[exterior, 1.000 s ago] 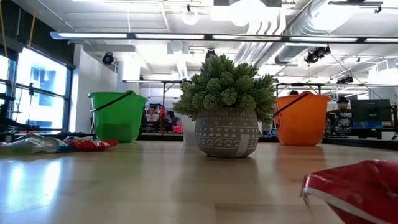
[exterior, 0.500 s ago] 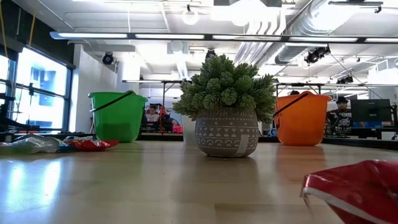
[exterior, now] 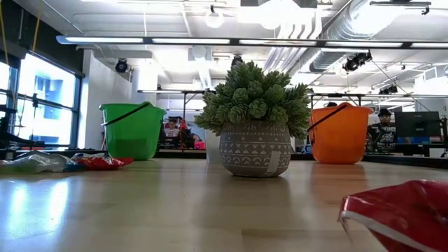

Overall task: Sort candy
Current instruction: Put the red candy into the green bucket

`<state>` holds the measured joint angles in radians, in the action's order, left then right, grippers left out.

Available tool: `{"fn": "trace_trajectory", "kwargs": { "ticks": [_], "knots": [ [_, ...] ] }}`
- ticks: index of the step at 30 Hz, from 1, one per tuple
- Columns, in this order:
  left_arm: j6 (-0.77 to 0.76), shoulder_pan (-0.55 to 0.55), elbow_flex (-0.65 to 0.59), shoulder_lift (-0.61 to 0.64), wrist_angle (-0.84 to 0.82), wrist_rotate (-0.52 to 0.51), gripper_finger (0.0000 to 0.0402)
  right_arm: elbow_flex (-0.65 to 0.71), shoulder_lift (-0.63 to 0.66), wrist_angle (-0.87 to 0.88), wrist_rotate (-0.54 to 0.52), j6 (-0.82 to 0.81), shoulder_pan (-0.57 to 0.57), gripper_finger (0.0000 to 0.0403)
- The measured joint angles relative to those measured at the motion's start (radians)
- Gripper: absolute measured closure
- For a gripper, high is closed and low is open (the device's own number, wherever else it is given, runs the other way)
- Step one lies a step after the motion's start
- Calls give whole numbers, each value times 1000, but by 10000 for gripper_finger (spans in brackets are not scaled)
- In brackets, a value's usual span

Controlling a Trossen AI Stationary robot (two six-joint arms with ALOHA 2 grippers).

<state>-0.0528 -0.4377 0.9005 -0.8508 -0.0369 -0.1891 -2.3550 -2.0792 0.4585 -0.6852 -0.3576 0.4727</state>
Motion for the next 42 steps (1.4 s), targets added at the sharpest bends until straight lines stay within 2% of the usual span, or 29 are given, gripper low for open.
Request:
{"fn": "trace_trajectory", "kwargs": {
  "ticks": [9,20,28,32,37,42],
  "knots": [
    [-84,0,0,-15,61,105,298,0,0,0,2,25,-17,403],
    [-94,0,0,-84,147,107,298,0,0,-9,8,28,-35,403],
    [-103,0,0,-78,158,109,299,0,0,-12,5,53,-37,403],
    [-110,0,0,-69,155,109,320,0,0,-10,5,71,-37,403],
    [-121,0,0,-68,149,132,385,0,0,-7,7,71,-36,403],
    [-120,0,0,-68,141,133,394,0,0,-3,6,71,-35,401]
  ]
}}
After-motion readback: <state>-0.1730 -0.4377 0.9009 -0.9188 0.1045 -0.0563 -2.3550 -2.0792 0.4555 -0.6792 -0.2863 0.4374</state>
